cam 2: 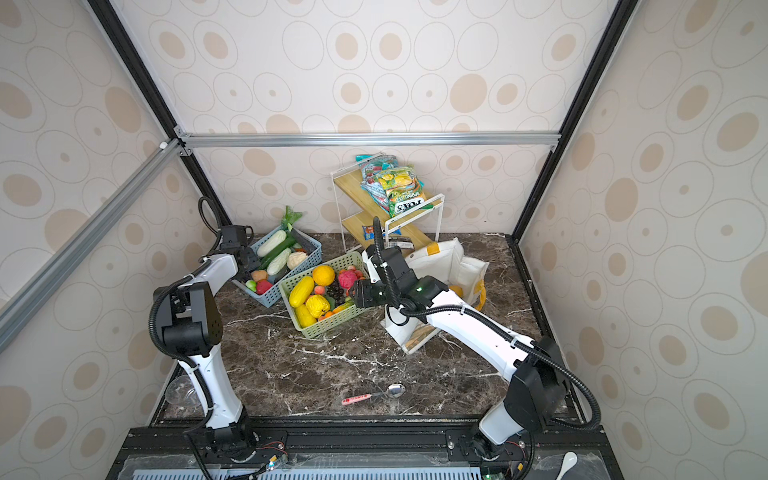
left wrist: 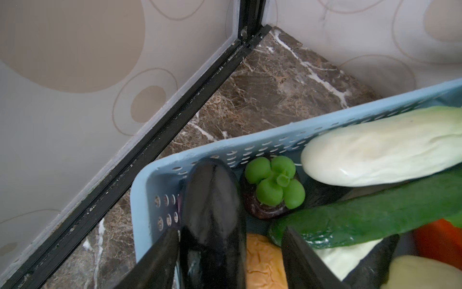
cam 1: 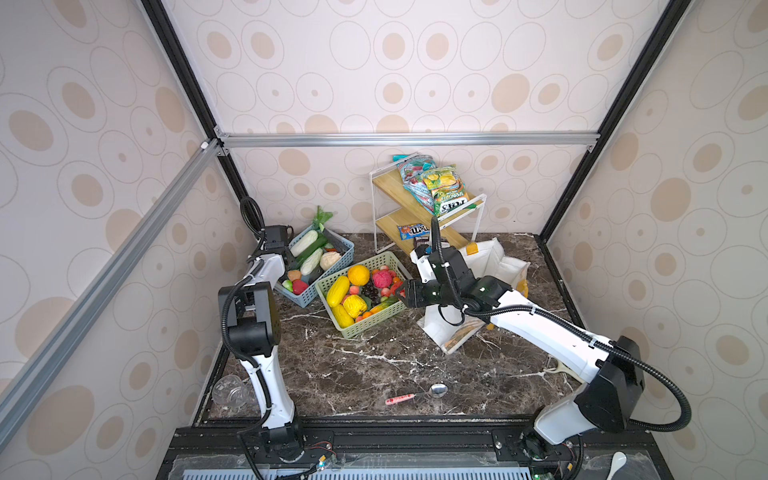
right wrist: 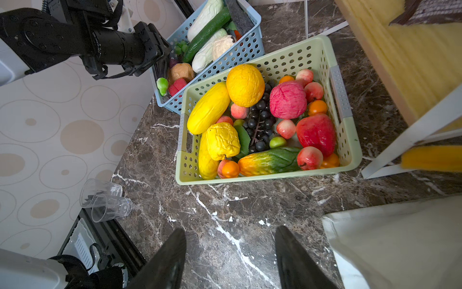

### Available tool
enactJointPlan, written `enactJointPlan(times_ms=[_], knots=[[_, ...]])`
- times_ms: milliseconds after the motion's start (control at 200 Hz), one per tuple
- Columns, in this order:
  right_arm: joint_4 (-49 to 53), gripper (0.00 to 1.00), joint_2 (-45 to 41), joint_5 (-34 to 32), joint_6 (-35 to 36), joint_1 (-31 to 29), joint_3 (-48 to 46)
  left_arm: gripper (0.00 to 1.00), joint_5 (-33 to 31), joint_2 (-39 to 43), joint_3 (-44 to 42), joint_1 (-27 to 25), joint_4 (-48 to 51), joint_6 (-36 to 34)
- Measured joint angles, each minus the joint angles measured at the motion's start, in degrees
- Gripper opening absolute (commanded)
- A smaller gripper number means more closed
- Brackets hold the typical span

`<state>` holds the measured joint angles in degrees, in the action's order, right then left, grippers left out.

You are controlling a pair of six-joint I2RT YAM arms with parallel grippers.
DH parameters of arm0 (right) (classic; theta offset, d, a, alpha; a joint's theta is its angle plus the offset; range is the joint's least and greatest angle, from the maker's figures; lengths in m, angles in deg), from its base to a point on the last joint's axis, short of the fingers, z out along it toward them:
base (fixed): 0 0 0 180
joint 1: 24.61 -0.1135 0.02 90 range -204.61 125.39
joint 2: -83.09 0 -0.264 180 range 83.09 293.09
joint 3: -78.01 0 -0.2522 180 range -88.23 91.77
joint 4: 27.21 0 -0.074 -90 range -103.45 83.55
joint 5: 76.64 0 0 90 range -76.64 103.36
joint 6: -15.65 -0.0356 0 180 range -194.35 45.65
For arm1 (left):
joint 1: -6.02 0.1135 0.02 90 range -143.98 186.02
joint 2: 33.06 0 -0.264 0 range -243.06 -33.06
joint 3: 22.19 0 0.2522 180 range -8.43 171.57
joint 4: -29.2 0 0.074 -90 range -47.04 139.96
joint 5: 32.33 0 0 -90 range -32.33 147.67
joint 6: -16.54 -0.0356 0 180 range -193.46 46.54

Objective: Place the food into the grocery bag and tie it
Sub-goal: 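Reach into the blue basket and grasp the dark purple eggplant with the left gripper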

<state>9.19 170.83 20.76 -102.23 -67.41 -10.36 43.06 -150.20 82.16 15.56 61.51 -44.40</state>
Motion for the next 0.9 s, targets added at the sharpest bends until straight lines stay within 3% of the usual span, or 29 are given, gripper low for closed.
enactJointPlan(times_ms=[415,535,900], knots=[[-0.02,0.59,0.02,-0.13,0.00,-0.31,0.00,0.57,2.43,-2.86,0.87,0.55,-0.44,0.07],[-0.04,0.59,0.02,-0.13,0.00,-0.33,0.00,0.49,3.41,-2.86,0.87,0.70,-0.48,0.17],[-1.09,0.59,0.02,-0.13,-0.17,-0.35,0.00,0.49,8.11,-2.75,0.85,0.76,-1.36,1.68]])
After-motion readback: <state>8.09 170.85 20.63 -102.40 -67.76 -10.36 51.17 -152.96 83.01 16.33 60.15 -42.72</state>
